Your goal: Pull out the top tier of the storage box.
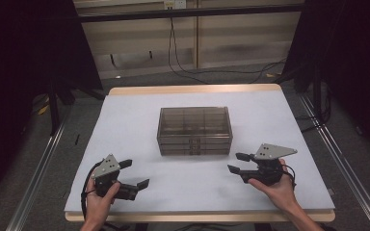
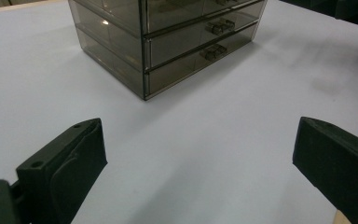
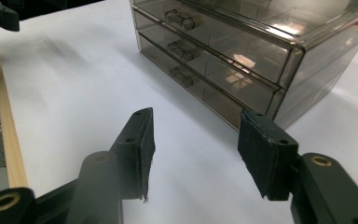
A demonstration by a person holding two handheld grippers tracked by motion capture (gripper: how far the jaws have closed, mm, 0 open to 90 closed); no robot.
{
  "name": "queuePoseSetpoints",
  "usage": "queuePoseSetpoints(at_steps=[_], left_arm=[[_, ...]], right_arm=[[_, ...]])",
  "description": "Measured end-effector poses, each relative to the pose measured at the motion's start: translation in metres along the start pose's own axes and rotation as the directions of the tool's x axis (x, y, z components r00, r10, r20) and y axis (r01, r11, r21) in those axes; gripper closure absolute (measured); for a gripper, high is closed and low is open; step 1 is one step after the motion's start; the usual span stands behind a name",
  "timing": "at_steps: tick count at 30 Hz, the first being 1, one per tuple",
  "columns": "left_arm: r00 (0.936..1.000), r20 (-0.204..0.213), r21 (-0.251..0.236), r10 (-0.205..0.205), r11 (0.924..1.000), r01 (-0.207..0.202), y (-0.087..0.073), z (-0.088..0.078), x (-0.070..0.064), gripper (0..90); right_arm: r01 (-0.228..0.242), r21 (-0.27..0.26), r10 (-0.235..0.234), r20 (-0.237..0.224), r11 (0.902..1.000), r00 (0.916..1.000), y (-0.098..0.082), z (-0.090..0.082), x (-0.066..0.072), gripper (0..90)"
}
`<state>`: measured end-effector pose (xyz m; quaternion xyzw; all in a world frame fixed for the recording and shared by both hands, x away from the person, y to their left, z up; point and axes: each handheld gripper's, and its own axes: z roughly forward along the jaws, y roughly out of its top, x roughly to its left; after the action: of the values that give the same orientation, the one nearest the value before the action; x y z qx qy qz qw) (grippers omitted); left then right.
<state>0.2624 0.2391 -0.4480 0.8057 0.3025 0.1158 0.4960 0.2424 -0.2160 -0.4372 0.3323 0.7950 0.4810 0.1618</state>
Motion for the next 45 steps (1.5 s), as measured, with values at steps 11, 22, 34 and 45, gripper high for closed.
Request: queuePoseSetpoints(at_steps=[11,22,34,45], left_arm=[[0.9996,0.0,-0.011,-0.028,0.9996,0.028,-0.002,0.001,0.002,2.4],[1.0,0.001,-0.007,-0.005,1.0,0.005,-0.001,0.0,0.0,2.4],[0.9999,-0.001,0.0,0.013,0.9999,-0.013,0.0,0.001,-0.002,2.4],[0.9999,-0.004,0.006,0.015,0.9999,-0.015,0.0,0.001,-0.001,2.4]], right_arm=[[0.049,0.017,-0.049,-0.024,0.9987,0.9985,0.011,0.014,0.011,51.1],[0.151,0.019,-0.151,-0.017,0.9884,0.9885,0.029,0.035,0.031,52.4],[0.306,0.04,-0.309,0.076,0.9511,0.9481,0.039,0.043,0.037,54.7],[0.449,0.111,-0.462,0.143,0.8864,0.8755,0.042,0.057,0.047,57.6]])
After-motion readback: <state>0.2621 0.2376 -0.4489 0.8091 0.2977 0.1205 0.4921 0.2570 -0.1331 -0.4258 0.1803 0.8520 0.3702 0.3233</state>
